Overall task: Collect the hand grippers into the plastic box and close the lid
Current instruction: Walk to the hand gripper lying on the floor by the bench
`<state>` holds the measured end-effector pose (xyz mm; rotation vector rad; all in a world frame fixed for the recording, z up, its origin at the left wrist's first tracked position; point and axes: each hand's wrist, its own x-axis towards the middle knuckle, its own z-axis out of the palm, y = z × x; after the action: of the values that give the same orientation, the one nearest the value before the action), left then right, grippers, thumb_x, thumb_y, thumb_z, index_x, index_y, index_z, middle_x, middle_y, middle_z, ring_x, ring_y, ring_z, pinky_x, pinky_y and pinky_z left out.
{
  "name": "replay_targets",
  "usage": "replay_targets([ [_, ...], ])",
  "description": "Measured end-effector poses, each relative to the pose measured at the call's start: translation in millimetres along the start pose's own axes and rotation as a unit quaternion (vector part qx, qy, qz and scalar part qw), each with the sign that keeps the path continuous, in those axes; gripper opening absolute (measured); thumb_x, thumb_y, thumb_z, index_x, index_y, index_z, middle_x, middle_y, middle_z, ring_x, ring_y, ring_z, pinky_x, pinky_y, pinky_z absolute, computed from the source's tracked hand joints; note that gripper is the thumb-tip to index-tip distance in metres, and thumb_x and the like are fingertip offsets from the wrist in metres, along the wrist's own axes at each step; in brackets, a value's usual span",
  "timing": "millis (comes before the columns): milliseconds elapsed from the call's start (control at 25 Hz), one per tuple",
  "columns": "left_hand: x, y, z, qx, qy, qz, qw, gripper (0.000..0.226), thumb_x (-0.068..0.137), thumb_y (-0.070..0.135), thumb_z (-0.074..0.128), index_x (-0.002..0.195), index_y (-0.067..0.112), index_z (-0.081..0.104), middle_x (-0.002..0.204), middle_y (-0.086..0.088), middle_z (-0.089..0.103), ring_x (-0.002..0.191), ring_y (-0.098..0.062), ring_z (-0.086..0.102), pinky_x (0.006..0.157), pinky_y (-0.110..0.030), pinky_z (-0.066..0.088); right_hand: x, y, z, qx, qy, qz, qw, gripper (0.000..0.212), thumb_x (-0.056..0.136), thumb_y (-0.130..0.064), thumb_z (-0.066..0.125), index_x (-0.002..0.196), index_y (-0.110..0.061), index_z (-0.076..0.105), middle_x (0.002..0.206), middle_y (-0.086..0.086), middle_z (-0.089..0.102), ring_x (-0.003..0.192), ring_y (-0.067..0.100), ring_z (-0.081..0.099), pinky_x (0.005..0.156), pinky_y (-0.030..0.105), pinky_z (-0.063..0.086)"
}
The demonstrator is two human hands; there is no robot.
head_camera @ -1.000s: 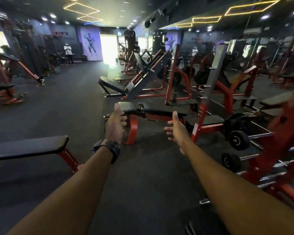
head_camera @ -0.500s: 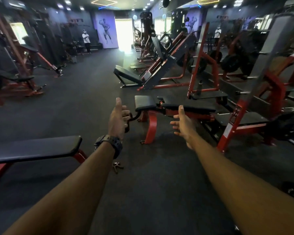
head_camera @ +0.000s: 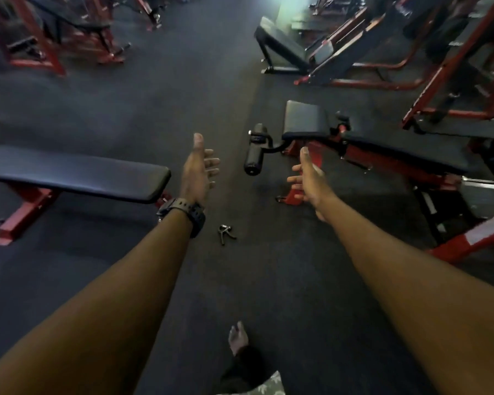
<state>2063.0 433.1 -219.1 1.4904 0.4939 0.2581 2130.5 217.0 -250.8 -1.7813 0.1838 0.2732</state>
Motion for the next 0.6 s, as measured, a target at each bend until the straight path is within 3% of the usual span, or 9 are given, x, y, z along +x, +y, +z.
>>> replay_targets([
  [200, 95, -38, -3, -0.013, 0.023, -0.071, 0.997, 0.08, 0.075, 0.084, 0.028, 0.113, 0.023, 0.063, 0.116, -0.003, 0.069, 0.109, -0.024, 0.065, 0.094, -0.046, 0.049, 87, 16, 47, -0.065, -0.037, 0.051, 0.996, 0.06, 0.093, -0.077, 0.03, 0.102, -0.026, 0.06, 0.111, 0.007, 0.072, 0.1, 0.023, 0.066, 0.086, 0.04, 0.054],
  [400, 172, -67, -7, -0.003, 0.059, -0.109, 0.992, 0.079, 0.073, 0.089, 0.031, 0.11, 0.028, 0.064, 0.114, 0.0, 0.07, 0.107, -0.022, 0.066, 0.088, -0.042, 0.051, 171, 25, 96, -0.121, -0.085, 0.072, 0.986, 0.066, 0.093, -0.078, 0.028, 0.111, -0.024, 0.061, 0.108, 0.003, 0.072, 0.097, 0.022, 0.068, 0.089, 0.045, 0.057],
  [600, 248, -114, -3, -0.002, 0.099, -0.158, 0.982, 0.074, 0.073, 0.086, 0.034, 0.105, 0.026, 0.063, 0.11, -0.002, 0.07, 0.095, -0.018, 0.064, 0.085, -0.041, 0.05, 261, 67, 157, -0.172, -0.149, 0.115, 0.967, 0.072, 0.095, -0.076, 0.026, 0.12, -0.02, 0.062, 0.114, 0.007, 0.073, 0.118, 0.031, 0.064, 0.108, 0.055, 0.046],
])
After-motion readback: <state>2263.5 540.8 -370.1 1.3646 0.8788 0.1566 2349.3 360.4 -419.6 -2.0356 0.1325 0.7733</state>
